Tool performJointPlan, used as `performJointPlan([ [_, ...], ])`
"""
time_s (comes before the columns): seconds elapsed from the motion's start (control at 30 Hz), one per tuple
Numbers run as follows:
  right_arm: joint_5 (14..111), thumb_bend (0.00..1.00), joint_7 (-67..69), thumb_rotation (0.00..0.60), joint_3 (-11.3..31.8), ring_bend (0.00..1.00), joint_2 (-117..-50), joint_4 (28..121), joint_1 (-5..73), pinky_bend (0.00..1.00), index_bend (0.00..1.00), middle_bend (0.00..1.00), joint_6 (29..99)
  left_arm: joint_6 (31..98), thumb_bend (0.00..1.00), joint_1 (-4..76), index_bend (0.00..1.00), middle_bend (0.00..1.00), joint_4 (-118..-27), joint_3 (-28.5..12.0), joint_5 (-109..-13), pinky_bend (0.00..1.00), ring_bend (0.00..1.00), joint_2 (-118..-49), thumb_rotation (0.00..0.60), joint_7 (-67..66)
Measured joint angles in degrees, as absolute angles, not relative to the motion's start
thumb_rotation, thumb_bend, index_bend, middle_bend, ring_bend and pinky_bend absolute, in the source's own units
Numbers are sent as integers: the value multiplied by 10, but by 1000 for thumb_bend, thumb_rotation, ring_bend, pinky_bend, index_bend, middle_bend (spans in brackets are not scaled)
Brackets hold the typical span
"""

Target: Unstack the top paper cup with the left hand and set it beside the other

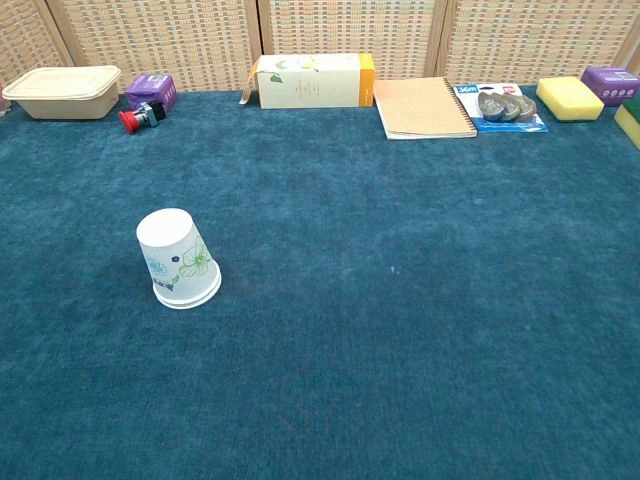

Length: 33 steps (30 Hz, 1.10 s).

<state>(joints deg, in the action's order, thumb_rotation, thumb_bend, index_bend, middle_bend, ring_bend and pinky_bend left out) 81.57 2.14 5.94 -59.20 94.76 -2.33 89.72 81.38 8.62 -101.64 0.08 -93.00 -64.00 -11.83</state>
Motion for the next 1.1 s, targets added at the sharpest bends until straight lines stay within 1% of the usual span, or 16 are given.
performJointPlan([
  [0.27, 818, 103, 32, 600, 58, 5, -589, 945, -25, 0, 165, 41, 898, 852, 207, 69, 0, 0, -1029, -5, -928, 73, 0, -643, 600, -157],
  [0.4, 821, 103, 34, 600, 58, 5, -587, 947, -26, 0, 165, 41, 900, 847, 207, 72, 0, 0, -1039, -4, -930, 72, 0, -637, 600, -160],
  [0.57, 823, 102, 33, 600, 55, 5, -585, 951, -26, 0, 165, 41, 899, 820, 206, 90, 0, 0, -1059, -11, -925, 73, 0, -633, 600, -184],
  [0.7, 827, 102, 34, 600, 54, 5, -585, 952, -25, 0, 165, 39, 897, 772, 204, 117, 0, 0, -1076, -19, -912, 73, 0, -634, 600, -194],
  [0.83, 826, 102, 38, 600, 52, 5, -583, 953, -24, 0, 165, 31, 890, 687, 204, 167, 0, 0, -1094, -32, -883, 73, 0, -643, 600, -219],
  [0.93, 826, 103, 47, 600, 52, 5, -581, 953, -23, 0, 165, 30, 889, 624, 203, 204, 0, 0, -1105, -43, -833, 73, 0, -659, 600, -261],
  [1.1, 826, 103, 59, 600, 52, 4, -578, 951, -23, 0, 165, 25, 887, 573, 203, 258, 0, 0, -1115, -62, -730, 73, 0, -698, 600, -326],
])
